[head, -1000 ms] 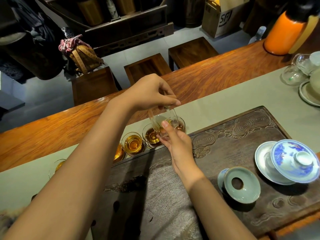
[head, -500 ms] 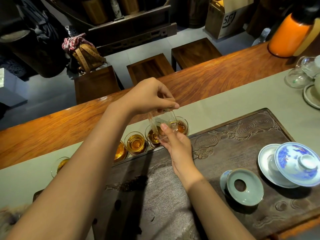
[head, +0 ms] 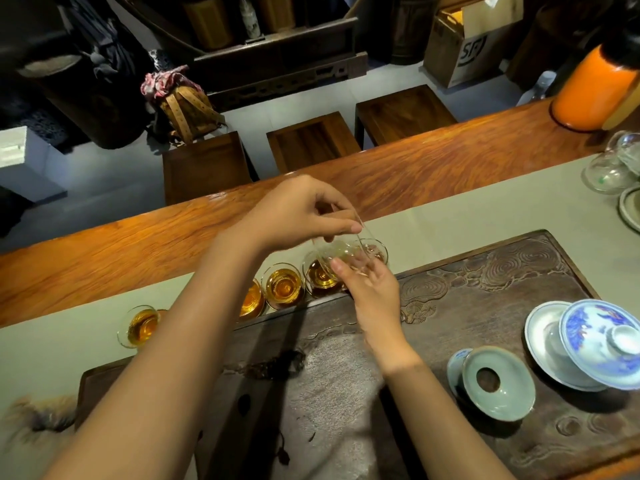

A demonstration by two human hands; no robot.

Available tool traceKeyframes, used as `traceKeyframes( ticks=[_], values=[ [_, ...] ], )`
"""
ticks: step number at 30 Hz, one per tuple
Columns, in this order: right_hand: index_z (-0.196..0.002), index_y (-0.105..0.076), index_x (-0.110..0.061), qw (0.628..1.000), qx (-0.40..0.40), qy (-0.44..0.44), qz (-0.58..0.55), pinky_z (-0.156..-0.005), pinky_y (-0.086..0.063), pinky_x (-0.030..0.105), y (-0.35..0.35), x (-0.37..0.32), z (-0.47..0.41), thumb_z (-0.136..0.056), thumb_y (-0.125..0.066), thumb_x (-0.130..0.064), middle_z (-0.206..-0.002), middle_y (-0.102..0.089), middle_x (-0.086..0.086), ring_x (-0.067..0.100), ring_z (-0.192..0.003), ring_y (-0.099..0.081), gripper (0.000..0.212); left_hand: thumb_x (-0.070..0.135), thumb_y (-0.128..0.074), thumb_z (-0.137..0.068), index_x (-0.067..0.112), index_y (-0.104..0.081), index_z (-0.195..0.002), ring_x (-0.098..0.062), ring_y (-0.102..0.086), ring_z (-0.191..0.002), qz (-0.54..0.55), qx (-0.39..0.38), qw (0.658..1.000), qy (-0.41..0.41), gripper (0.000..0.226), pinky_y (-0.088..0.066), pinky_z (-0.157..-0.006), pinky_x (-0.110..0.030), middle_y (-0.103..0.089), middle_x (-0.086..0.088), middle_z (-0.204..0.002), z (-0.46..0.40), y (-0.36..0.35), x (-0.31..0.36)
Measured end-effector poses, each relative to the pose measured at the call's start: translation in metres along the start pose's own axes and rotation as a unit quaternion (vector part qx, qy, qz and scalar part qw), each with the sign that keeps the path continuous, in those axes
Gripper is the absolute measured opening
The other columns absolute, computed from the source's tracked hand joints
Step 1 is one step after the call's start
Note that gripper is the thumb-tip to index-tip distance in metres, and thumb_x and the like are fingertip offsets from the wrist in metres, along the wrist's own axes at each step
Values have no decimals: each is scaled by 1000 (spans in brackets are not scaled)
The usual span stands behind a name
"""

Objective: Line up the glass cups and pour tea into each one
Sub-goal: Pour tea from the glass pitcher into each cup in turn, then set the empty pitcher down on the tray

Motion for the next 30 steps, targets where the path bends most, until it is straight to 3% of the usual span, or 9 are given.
traceKeyframes(
  ticks=[2,6,10,14,17,21,23,26,30],
  values=[
    [-120,-60,-21,999,-4,22,36,-79,-56,15,2,1,1,-61,-95,-32,-106,-76,-11,7,-99,-72,69,56,-67,-74,32,-73,-94,-3,-69,-73,10,27,999,23,31,-61,-70,-39,-72,15,-84,24,-1,-11],
    [-137,-49,-33,978,-22,43,205,-92,-52,23,1,-3,10,-47,-90,-64,-129,-59,-13,5,-112,-62,104,58,-63,-76,34,-68,-99,-1,-65,-89,27,76,995,59,33,-56,-81,-41,-70,18,-94,75,-5,-35],
    [-138,-42,-44,928,-75,100,351,-80,-47,7,-14,-14,22,-50,-82,-73,-130,-50,-25,-14,-110,-53,101,50,-63,-83,37,-62,-100,4,-55,-96,8,138,988,64,22,-47,-78,-26,-63,23,-98,128,-14,-50],
    [-143,-40,-35,877,-146,150,433,-89,-39,3,-42,-19,37,-55,-76,-72,-132,-47,-21,-15,-110,-48,102,54,-62,-82,42,-58,-101,2,-56,-98,28,204,973,105,23,-48,-80,-24,-60,22,-99,182,-22,-62],
    [-147,-36,-34,841,-209,167,471,-94,-26,-3,-70,-17,50,-58,-75,-71,-135,-40,-24,-25,-113,-35,103,53,-62,-82,44,-57,-102,3,-58,-99,47,260,954,140,22,-51,-81,-24,-60,23,-101,224,-28,-68],
    [-150,-28,-37,798,-290,164,502,-107,-26,18,-112,-3,71,-56,-67,-81,-138,-30,-29,-12,-124,-28,111,55,-61,-79,50,-56,-101,6,-56,-102,57,339,918,199,24,-48,-81,-13,-57,28,-105,284,-36,-76],
    [-150,-25,-41,776,-335,171,506,-107,-18,9,-133,7,82,-54,-65,-84,-135,-25,-35,-21,-119,-22,112,57,-61,-78,50,-56,-101,7,-56,-102,65,372,898,227,24,-47,-79,-10,-57,28,-104,314,-41,-79],
    [-141,-22,-49,740,-403,194,503,-90,-16,-11,-162,24,101,-55,-66,-83,-128,-18,-47,-39,-114,-16,103,51,-64,-80,48,-57,-99,5,-57,-101,83,418,865,267,21,-47,-80,-11,-59,22,-102,356,-55,-82],
    [-135,-22,-57,707,-475,196,486,-91,-19,-11,-186,54,130,-60,-75,-72,-133,-21,-46,-34,-119,-24,93,46,-66,-80,42,-58,-96,1,-59,-95,95,472,822,304,19,-47,-78,-15,-61,16,-98,400,-83,-82]
  ],
)
Point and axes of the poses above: each hand's wrist, its own z-axis away from the middle knuckle, its own y-axis out of the back of the hand, x = y × z, the point moved 2 cm from there along -z, towards the middle knuckle
